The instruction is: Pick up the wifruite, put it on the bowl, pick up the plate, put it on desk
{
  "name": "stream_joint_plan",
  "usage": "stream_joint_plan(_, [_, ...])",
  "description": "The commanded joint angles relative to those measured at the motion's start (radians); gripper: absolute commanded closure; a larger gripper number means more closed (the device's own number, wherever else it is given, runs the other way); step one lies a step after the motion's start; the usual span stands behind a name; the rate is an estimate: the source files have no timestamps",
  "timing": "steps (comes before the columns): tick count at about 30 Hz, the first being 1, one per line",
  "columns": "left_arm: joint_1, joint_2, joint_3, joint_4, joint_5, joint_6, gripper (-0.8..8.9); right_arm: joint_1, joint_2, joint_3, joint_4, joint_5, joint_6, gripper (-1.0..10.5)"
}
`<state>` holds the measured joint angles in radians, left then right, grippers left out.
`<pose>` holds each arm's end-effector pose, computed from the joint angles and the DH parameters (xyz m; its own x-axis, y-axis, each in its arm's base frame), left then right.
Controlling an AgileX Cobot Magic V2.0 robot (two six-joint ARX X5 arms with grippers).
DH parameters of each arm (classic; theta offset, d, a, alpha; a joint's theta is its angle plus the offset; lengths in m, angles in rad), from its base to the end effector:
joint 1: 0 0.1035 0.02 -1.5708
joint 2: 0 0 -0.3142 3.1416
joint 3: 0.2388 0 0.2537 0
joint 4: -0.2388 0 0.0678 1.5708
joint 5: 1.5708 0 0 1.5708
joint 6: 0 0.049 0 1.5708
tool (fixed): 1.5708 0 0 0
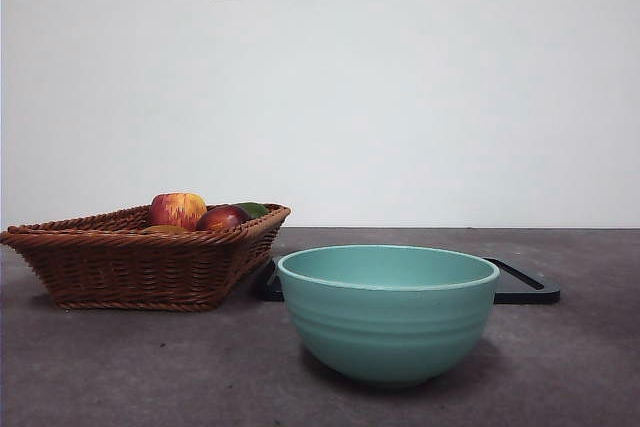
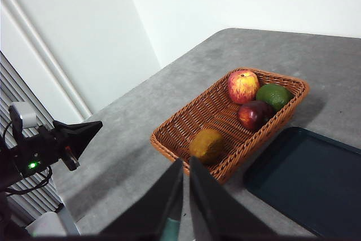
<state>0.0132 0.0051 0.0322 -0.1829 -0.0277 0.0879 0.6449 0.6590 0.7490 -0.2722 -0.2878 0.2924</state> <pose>0.0659 0.0022 0.1536 0.9871 0.0407 -0.1551 -0.0268 0.9955 0.0910 0.0912 0.0860 0.3570 0.5830 0.7937 -0.1737 -0.7238 0.6045 0.3327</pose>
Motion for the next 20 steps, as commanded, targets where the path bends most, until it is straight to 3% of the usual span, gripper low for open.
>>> stream_joint_plan(1, [0.002, -0.002, -0.021, -0.004, -0.003, -0.003, 8.06, 0.006, 0.005, 0.012, 0.011, 0.000, -0.005, 9.3])
stream_joint_plan(3, [0.002, -0.002, -0.021, -0.004, -0.003, -0.003, 8.06, 0.006, 0.005, 0.012, 0.011, 0.000, -0.009, 9.3])
stream_joint_plan(7, [0.002, -0.002, -0.021, -0.004, -0.003, -0.003, 8.06, 0.006, 0.000, 0.012, 0.010, 0.002, -0.108, 9.3])
stream_joint_plan(12, [0.002, -0.002, -0.021, -0.004, -0.003, -0.002, 8.06, -0.029, -0.055, 0.012, 0.010, 0.000, -0.137, 9.3])
stream_joint_plan(13, [0.002, -0.002, -0.021, -0.004, -0.003, -0.002, 8.06, -0.053, -0.075, 0.011, 0.008, 0.006, -0.182, 9.3])
stream_joint_plan(17, [0.002, -0.002, -0.021, -0.004, -0.003, -0.002, 8.06, -0.182, -0.165, -0.013, 0.010, 0.045, -0.248, 9.3])
stream_joint_plan(20, [0.002, -0.002, -0.020, -0.004, -0.003, -0.003, 8.06, -0.306, -0.241, -0.076, 0.020, 0.161, -0.282, 9.3])
